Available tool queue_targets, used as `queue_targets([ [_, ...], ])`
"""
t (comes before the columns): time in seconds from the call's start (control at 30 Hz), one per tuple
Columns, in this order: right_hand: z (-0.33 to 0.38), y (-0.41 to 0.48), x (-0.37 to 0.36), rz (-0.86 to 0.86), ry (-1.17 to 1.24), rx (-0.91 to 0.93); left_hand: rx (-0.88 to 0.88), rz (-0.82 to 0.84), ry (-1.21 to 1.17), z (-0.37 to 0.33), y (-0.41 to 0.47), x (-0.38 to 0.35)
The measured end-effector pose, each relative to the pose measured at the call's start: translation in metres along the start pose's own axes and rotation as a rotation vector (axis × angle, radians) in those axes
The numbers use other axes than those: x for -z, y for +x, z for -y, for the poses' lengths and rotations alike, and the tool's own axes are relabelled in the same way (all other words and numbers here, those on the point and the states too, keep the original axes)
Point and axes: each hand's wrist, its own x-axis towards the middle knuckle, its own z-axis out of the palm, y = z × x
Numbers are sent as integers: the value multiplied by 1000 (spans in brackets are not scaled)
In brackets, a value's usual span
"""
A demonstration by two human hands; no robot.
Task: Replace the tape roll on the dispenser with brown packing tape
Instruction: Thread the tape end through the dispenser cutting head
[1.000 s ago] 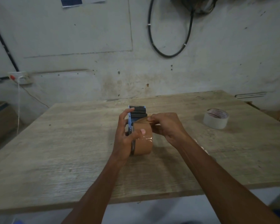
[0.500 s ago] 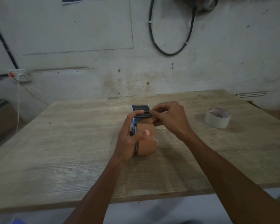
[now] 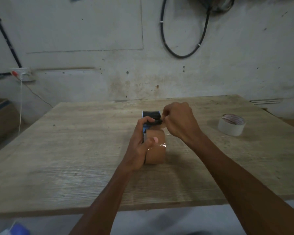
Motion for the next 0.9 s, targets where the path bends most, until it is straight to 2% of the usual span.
queue_targets([
  [0.1, 4, 2, 3, 43, -117, 56, -11, 1, -1, -2, -2, 0],
  [0.33, 9, 2, 11, 120, -206, 107, -33, 24, 120, 1, -2, 1],
  [0.67, 20, -7, 3, -27, -376, 405, -14, 66, 71, -9, -4, 2],
  [0.9, 19, -4, 14, 53, -374, 448, 46, 115, 196, -5, 3, 2],
])
